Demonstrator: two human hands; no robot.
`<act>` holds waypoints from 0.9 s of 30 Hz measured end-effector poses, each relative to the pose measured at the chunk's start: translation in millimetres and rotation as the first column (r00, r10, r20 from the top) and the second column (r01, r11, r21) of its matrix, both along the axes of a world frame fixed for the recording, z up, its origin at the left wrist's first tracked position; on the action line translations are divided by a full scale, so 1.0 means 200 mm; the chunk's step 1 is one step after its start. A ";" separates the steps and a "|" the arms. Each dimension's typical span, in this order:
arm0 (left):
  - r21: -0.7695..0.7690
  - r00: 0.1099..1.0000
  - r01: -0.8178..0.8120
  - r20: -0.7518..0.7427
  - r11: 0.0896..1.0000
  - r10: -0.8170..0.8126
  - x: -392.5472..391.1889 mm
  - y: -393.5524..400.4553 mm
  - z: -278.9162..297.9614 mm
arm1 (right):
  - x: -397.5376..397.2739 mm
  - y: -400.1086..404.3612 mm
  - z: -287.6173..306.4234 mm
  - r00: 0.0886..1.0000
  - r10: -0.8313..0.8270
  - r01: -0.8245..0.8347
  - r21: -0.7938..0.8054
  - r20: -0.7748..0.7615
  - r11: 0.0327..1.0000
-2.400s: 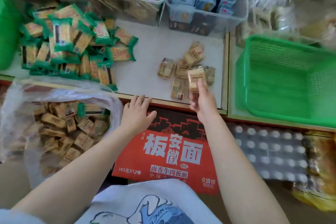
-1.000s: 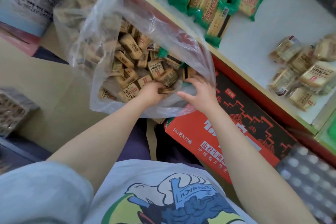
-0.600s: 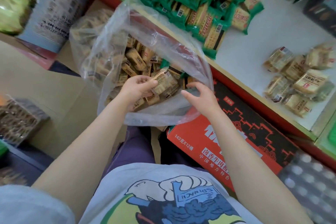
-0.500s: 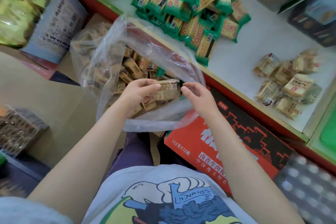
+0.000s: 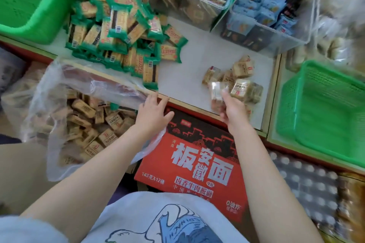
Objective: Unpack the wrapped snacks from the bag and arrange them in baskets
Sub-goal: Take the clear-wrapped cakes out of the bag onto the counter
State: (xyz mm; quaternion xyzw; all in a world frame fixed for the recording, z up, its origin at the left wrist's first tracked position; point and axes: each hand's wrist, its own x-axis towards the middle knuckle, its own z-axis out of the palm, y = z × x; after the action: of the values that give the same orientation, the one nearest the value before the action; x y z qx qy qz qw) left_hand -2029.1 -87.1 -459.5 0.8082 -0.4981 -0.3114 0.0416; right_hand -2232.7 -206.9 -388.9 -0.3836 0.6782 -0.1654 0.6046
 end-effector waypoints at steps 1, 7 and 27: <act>0.046 0.999 0.036 0.023 0.998 -0.037 -0.03 -0.01 -0.03 | -0.03 -0.06 -0.01 0.993 -0.105 0.107 -0.031 0.054 0.994; 0.023 0.994 0.052 0.097 0.998 -0.054 -0.12 -0.03 -0.06 | -0.13 -0.22 -0.10 0.901 -0.395 0.398 0.023 0.177 0.917; 0.239 0.956 -0.292 0.038 0.926 0.291 0.51 1.01 -0.40 | 1.01 0.70 -0.71 0.398 0.839 -0.907 -0.019 -0.371 0.421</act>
State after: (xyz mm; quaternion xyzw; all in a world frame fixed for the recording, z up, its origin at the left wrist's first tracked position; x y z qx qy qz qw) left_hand -1927.9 114.6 -539.6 0.8726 -0.3309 -0.3592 -0.0120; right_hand -2031.4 -67.1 -530.8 -0.7668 0.4351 0.1663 0.4417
